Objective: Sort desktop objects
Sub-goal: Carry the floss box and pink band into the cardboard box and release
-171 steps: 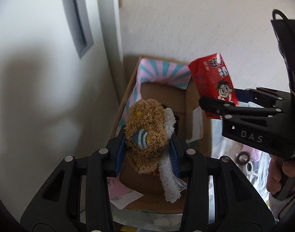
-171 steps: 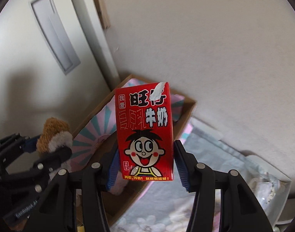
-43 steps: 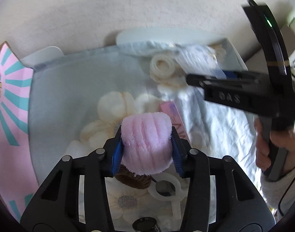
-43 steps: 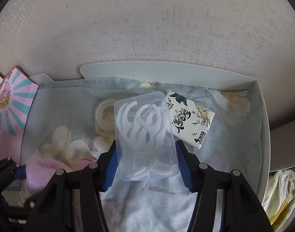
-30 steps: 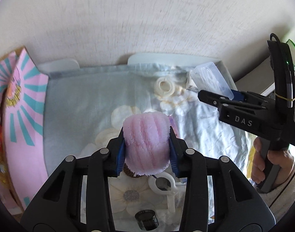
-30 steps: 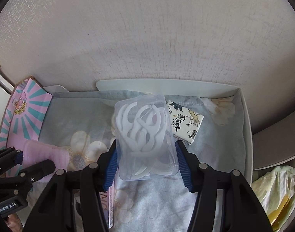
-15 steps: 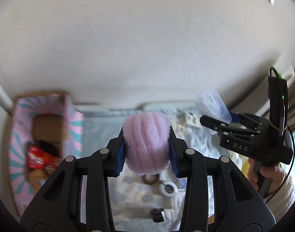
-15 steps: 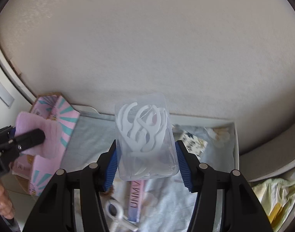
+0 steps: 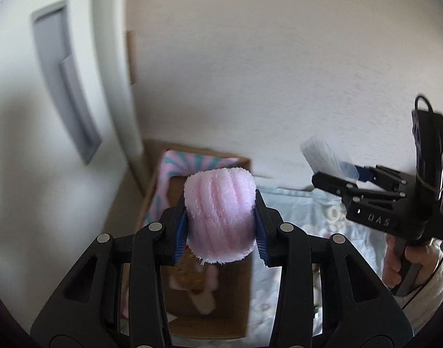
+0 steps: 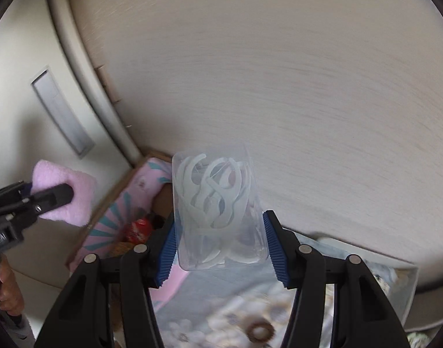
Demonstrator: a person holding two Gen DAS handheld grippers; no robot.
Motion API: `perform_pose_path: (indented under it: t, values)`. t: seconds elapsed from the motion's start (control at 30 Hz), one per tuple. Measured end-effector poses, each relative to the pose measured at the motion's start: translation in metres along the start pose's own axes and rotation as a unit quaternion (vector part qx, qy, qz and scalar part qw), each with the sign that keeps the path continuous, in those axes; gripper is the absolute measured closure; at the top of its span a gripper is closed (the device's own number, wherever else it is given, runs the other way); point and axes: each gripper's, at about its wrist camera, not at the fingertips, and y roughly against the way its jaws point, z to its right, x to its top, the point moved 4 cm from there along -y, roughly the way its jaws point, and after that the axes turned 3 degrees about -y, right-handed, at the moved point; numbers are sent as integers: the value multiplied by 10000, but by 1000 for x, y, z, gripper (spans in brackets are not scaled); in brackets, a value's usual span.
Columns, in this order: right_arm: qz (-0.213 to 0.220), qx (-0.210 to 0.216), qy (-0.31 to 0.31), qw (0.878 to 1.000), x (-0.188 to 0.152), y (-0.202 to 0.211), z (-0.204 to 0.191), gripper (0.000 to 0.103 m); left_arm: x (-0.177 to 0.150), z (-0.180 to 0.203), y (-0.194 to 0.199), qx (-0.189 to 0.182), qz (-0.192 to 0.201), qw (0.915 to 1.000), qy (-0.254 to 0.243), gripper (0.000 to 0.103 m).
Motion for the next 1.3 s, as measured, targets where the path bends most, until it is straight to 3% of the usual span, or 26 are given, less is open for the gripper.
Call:
perform_pose_path:
  t: [0.17,0.3,0.47,0.77,0.8,0.87,0.93,1.03,1.3]
  values:
    - [-355,324,206,9986,15,-49,-48,51,-38,-31,-27,168,-436,9988,156,67]
    - [-742,236,305,9965,13,-97,-69,51,-72,-42,-56,49,-832,9958,384,67]
    - [-1191,42,495,9916,1,-148,-82,51,-97,-36,-79,-7,-1129,9932,295,67]
    - [-1319,-33,517,9899,-1,-171,-92,50,-90,-42,-80,-188,-1150,9929,222,67]
    - [-1354,-16,495,9895,-1,-173,-92,50,-88,-41,-79,-215,-1156,9928,216,62]
    - [-1503,64,398,9878,-2,-177,-91,47,-86,-41,-78,-327,-1171,9921,310,19]
    - [-1530,46,284,9878,0,-178,-88,45,-82,-40,-72,-497,-1035,9925,409,6]
    - [-1347,57,174,9907,4,-170,-82,40,-76,-41,-64,-588,-926,9929,458,5]
    - [-1129,96,-167,9934,-1,-143,-65,39,-70,-45,-68,-221,-839,9959,242,5]
